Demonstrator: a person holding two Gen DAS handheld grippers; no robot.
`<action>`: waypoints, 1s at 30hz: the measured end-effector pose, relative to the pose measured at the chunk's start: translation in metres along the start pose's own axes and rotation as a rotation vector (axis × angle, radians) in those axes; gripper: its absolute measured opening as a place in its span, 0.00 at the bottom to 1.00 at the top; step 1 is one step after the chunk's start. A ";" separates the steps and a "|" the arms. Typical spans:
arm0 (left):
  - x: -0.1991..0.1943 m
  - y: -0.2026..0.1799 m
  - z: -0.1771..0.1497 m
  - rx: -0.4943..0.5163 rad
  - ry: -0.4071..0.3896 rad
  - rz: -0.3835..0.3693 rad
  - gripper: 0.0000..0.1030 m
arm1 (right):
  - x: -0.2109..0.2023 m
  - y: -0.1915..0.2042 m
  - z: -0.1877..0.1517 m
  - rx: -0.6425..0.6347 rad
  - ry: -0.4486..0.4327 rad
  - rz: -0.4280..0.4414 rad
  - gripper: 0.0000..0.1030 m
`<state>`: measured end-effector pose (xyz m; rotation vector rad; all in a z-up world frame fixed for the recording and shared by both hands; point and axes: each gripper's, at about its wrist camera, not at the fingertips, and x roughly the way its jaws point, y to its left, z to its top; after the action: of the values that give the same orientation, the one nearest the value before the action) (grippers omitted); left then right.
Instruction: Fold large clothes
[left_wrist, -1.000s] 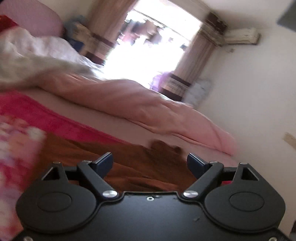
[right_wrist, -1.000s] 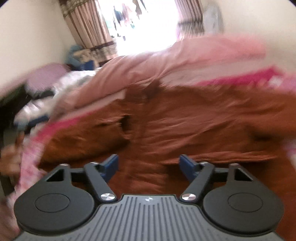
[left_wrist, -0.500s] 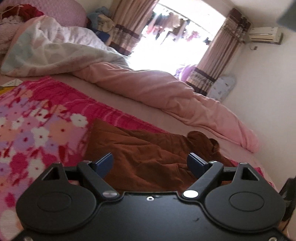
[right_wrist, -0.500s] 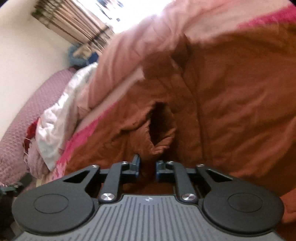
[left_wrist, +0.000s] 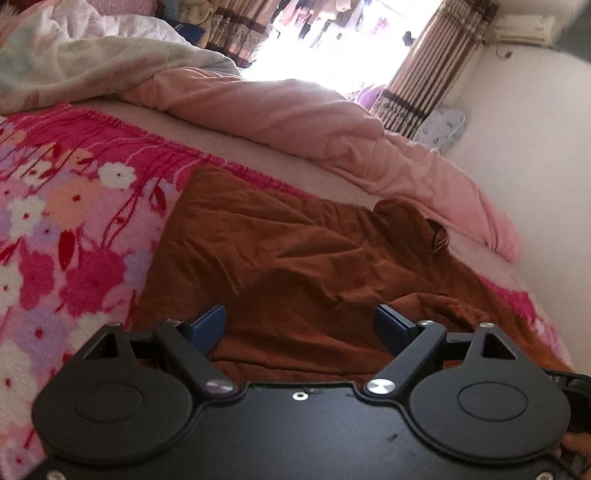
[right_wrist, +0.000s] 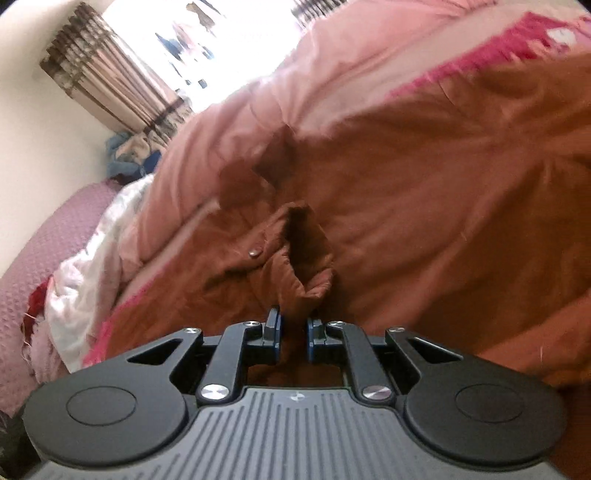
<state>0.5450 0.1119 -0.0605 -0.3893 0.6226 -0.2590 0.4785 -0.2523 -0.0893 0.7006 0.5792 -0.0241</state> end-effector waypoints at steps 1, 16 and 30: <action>0.000 -0.001 0.001 0.005 0.002 0.004 0.86 | 0.002 -0.003 -0.002 0.005 0.001 0.003 0.14; 0.002 -0.012 -0.001 0.087 0.037 0.030 0.86 | -0.027 0.011 0.003 -0.047 -0.057 -0.072 0.37; 0.007 -0.012 -0.004 0.049 0.077 0.032 0.87 | -0.003 0.034 -0.002 -0.213 -0.037 -0.129 0.31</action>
<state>0.5467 0.0979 -0.0623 -0.3228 0.6959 -0.2588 0.4823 -0.2251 -0.0687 0.4548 0.5808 -0.0946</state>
